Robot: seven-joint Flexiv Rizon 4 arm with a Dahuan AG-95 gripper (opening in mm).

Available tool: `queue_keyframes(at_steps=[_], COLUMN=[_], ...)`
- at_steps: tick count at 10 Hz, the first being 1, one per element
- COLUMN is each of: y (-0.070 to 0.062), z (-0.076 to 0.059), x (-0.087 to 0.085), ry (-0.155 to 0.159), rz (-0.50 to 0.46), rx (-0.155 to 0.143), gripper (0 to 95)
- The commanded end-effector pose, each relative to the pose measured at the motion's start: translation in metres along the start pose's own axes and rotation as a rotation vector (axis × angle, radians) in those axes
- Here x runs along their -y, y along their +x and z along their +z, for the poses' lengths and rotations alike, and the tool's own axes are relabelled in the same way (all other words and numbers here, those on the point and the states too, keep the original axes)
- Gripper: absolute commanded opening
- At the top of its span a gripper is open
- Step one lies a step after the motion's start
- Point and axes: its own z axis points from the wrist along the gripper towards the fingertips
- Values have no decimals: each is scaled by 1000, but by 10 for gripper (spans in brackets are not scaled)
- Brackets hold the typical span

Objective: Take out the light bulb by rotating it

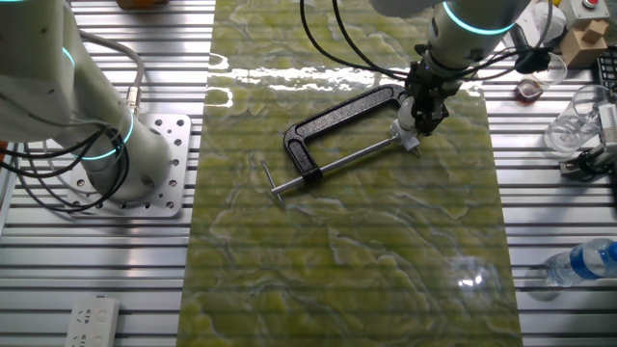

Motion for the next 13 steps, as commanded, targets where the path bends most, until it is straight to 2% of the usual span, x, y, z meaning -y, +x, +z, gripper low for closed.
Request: queue_keyframes(at_steps=[1,3,5,8,11,13], y=[1,1,1,1,1,1], z=[-1,0,0,-1,-1,-2], x=[0,0,0,0,-1,-1], ry=[1,20,36,31,19,34], rz=[-2,-84,-361,-620,-781,-894], rx=[-1,-3,-6,-2,-4,-5], gripper=[0,0,0,0,0,0])
